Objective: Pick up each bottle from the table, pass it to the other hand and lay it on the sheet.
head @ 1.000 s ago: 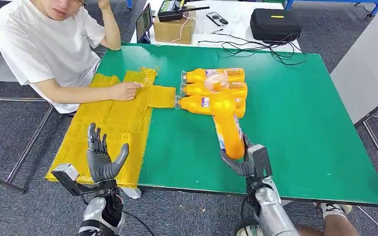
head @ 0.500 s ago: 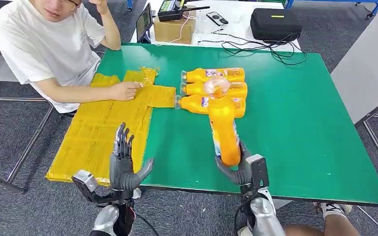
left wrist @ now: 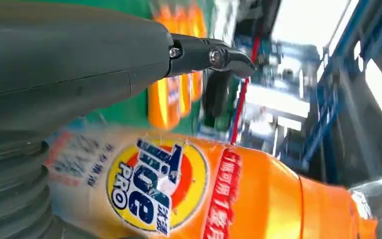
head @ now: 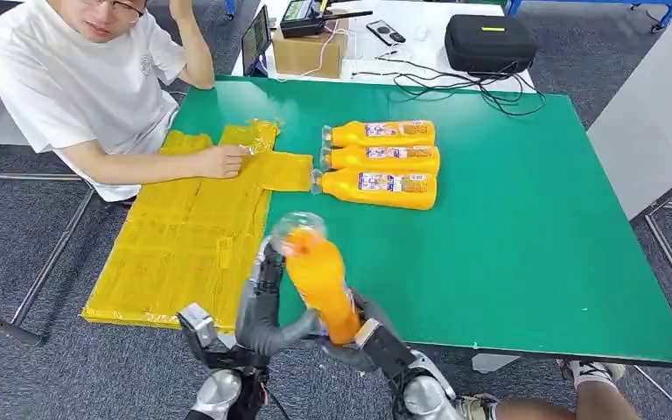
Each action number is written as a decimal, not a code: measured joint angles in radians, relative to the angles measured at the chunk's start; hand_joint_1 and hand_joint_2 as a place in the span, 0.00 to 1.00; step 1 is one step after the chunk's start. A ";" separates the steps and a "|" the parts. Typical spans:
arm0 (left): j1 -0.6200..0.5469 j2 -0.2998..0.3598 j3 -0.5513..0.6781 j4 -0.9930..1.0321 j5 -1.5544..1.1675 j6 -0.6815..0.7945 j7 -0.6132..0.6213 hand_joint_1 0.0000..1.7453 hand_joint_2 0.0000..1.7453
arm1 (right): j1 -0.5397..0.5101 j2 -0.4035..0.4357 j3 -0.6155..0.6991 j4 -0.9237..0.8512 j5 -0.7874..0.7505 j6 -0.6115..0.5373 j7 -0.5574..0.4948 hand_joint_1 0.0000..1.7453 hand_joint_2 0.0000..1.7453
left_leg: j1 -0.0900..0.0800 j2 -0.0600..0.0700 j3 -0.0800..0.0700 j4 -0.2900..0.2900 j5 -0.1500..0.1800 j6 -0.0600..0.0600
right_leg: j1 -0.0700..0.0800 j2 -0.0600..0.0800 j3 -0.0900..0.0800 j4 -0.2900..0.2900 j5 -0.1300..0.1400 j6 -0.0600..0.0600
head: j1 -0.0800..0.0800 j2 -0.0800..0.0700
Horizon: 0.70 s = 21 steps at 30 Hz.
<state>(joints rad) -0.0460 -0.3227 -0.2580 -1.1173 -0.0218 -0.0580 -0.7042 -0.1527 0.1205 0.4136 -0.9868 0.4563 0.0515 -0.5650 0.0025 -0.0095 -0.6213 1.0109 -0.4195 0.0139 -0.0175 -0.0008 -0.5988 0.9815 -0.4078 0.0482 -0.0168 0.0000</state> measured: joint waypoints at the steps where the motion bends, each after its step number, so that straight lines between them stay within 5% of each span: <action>1: -0.003 0.003 -0.019 0.007 -0.001 -0.014 0.000 0.00 1.00 | -0.011 -0.004 0.024 0.011 0.009 0.000 -0.002 1.00 1.00 | 0.000 0.000 0.000 0.000 0.000 0.000 | 0.000 0.000 0.000 0.000 0.000 0.000 | 0.000 0.000; 21: -0.015 0.035 -0.058 0.041 -0.009 -0.194 0.000 0.00 1.00 | -0.086 -0.019 0.109 0.103 -0.023 0.021 0.000 1.00 1.00 | 0.000 0.000 0.000 0.000 0.000 0.000 | 0.000 0.000 0.000 0.000 0.000 0.000 | 0.000 0.000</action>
<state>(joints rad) -0.0606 -0.2880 -0.3155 -1.0765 -0.0309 -0.2525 -0.7046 -0.2382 0.1015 0.5222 -0.8839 0.4334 0.0721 -0.5646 0.0025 -0.0098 -0.6215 1.0109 -0.4195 0.0139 -0.0175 -0.0009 -0.5988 0.9816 -0.4078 0.0483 -0.0164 0.0000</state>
